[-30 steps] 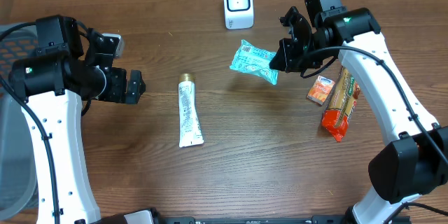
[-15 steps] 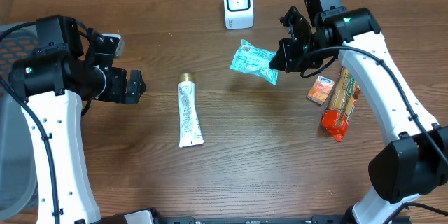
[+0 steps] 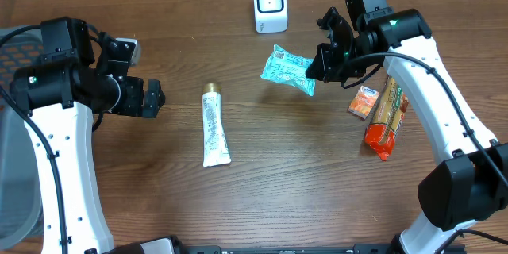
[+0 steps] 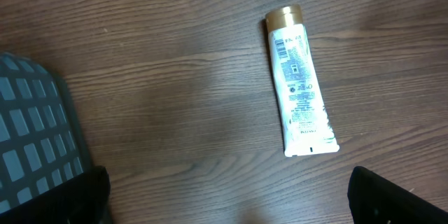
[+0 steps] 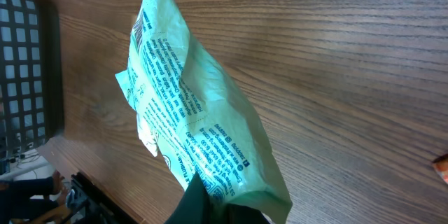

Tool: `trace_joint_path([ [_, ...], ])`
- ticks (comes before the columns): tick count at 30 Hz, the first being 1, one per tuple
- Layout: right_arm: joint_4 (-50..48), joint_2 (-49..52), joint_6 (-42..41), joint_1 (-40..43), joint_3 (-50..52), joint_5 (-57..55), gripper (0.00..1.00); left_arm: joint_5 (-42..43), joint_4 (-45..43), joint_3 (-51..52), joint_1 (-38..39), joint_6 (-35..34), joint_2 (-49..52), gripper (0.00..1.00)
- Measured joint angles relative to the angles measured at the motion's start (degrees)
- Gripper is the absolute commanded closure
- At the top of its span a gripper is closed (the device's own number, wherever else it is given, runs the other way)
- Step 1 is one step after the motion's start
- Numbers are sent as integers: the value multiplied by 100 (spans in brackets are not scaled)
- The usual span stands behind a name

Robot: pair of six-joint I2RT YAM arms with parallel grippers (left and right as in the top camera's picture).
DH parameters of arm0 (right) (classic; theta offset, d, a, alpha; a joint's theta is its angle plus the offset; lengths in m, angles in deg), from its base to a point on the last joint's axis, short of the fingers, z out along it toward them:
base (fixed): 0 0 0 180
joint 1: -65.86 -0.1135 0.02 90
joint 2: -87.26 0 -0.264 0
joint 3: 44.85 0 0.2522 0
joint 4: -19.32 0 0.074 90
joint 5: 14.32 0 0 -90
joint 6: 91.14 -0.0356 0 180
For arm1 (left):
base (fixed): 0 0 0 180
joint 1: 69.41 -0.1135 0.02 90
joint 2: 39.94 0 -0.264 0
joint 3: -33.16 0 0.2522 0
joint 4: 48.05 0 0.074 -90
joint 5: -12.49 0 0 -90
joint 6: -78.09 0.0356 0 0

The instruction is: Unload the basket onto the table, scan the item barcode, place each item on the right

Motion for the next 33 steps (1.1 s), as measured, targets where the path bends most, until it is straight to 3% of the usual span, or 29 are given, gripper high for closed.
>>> trace_joint_path([
  [25,179,0,-79,0,-39,-72,96,0,0,0,0,0,0,0],
  [33,345,0,-221,-291,-1198,-1659,96,0,0,0,0,0,0,0],
])
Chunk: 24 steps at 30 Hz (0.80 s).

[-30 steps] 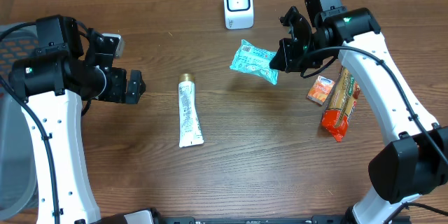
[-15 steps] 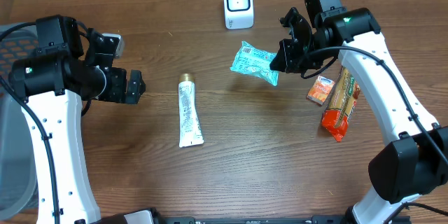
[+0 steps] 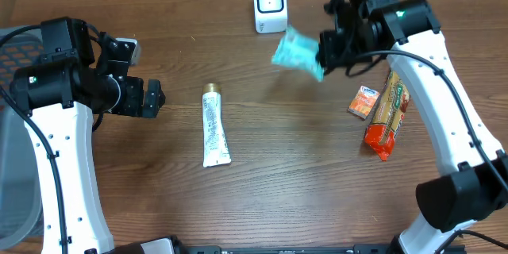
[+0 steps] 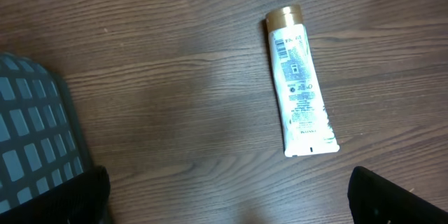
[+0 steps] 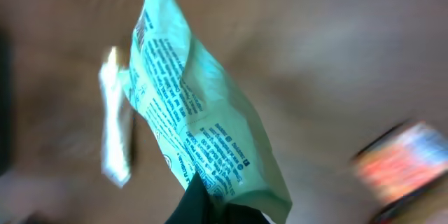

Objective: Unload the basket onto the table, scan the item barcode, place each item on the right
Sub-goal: 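Carry the wipes pack to the scanner and hold its barcode there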

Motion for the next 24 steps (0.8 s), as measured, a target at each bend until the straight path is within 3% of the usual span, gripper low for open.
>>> trace_joint_path([
  [5,-1443,-15,549,-769,-308,-2149,96,2,2,0,0,0,0,0],
  [9,-2380,68,1727,-1200,-306,-3379,96,0,0,0,0,0,0,0],
  [18,-4363,1132,5241,-1268,-310,-4763,96,-2,0,0,0,0,0,0],
  [24,-5958,2192,6839,-1255,-304,-5278,96,-2,-2,0,0,0,0,0],
])
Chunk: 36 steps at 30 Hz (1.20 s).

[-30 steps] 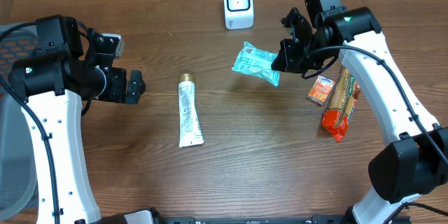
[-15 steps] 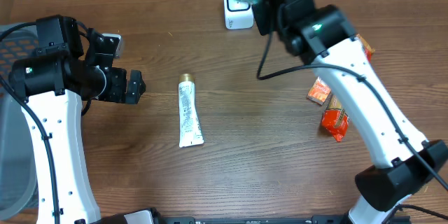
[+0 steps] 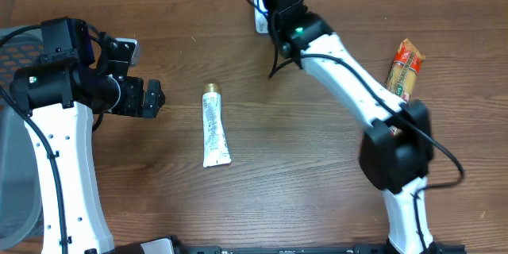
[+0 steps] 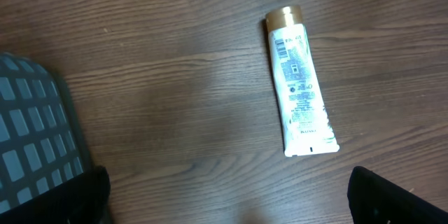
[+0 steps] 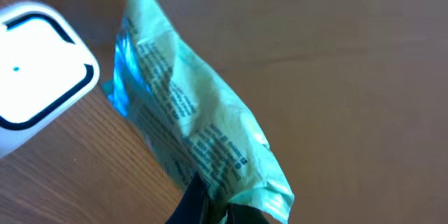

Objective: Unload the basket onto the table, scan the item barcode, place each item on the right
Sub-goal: 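Carry the wipes pack to the scanner and hold its barcode there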

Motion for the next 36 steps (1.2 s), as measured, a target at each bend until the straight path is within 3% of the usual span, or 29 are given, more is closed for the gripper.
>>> trace_joint_path([
  [4,-608,479,872,2,0,-133,96,2,0,0,0,0,0,0],
  [10,-973,772,1464,2,0,-212,96,2,0,0,0,0,0,0],
  [31,-1003,809,1668,103,0,-350,96,2,0,0,0,0,0,0],
  [36,-723,800,1357,74,0,-378,96,0,0,0,0,0,0,0],
])
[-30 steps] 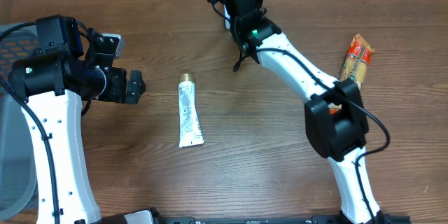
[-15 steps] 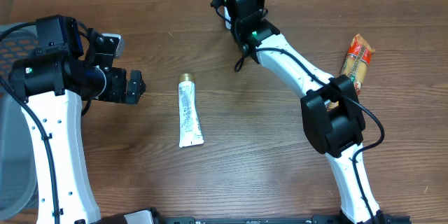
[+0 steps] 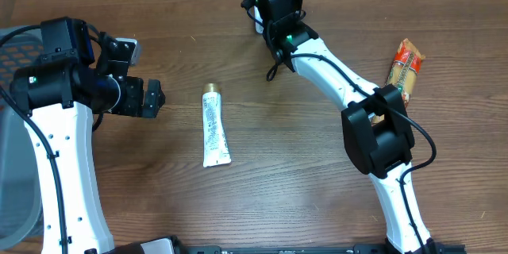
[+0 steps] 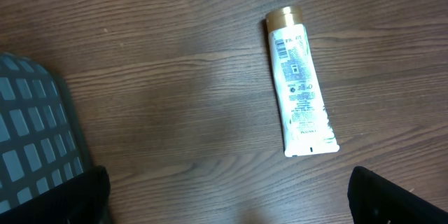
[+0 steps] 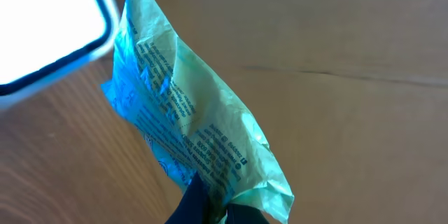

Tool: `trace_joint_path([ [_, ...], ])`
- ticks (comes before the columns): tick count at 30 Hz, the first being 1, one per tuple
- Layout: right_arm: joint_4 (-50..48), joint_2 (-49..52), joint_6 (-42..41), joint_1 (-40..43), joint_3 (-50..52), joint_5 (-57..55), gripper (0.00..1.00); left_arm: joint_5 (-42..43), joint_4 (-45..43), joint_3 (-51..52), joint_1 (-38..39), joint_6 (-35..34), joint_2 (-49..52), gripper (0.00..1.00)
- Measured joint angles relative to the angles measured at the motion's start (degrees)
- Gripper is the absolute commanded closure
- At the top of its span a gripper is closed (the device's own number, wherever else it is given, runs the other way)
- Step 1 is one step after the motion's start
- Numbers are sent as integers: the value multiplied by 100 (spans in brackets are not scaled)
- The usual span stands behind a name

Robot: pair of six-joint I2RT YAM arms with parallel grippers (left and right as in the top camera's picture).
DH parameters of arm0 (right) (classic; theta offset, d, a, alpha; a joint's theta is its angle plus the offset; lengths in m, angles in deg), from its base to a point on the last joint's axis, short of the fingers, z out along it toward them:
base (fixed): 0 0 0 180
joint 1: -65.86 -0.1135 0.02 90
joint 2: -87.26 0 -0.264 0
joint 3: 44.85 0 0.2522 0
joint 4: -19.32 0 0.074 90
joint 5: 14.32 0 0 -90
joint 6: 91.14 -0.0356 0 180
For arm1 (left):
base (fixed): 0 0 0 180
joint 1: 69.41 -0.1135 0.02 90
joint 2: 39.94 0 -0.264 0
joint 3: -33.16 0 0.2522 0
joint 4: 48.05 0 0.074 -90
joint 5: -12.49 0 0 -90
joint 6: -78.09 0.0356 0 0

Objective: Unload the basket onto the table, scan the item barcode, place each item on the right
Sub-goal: 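Carry the wipes pack to the scanner and hold its barcode there, then carry the wipes pack right and lower it onto the spaghetti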

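A teal-green printed packet (image 5: 189, 112) hangs from my right gripper (image 5: 213, 206), which is shut on its lower end. The white scanner (image 5: 42, 21) fills the upper left corner of the right wrist view, right beside the packet. Overhead, my right gripper sits over the scanner at the table's back edge and hides most of it. Only the packet's tip shows past the gripper. My left gripper (image 4: 227, 206) stands open over bare wood at the left, with a white tube with a gold cap (image 4: 299, 91) lying ahead of it.
The white tube (image 3: 214, 127) lies mid-table. An orange snack pack (image 3: 405, 67) lies at the right. A grey basket (image 4: 35, 133) stands by the left arm. A cardboard wall (image 5: 336, 35) rises behind the table.
My right gripper has moved a little farther back with the packet. The scanner now looms larger and closer in the right wrist view. The left arm and the tube have not moved.
My right gripper held the teal packet in the air right of centre, near the orange items. Then it had the packet nearer the scanner. Then it held it right at the scanner, and now closer against it. The left gripper has stayed open and still.
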Motion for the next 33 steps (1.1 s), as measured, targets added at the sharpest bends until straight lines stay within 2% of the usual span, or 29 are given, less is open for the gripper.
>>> trace_joint_path([
  [6,1338,-435,-826,-13,17,227,96,0,0,0,0,0,0,0],
  [12,3392,-1880,-2312,15,26,1027,96,2,0,0,0,0,0,0],
  [17,4852,-3348,-4107,391,-28,2616,96,2,2,0,0,0,0,0],
  [21,5803,-4030,-5545,1316,-72,4218,96,2,2,0,0,0,0,0],
  [27,7128,-3993,-7281,2671,-70,5414,96,0,0,0,0,0,0,0],
  [30,7556,-3777,-7766,3204,70,5628,96,2,2,0,0,0,0,0],
  [33,7567,-3515,-8008,3526,409,5724,96,2,2,0,0,0,0,0],
])
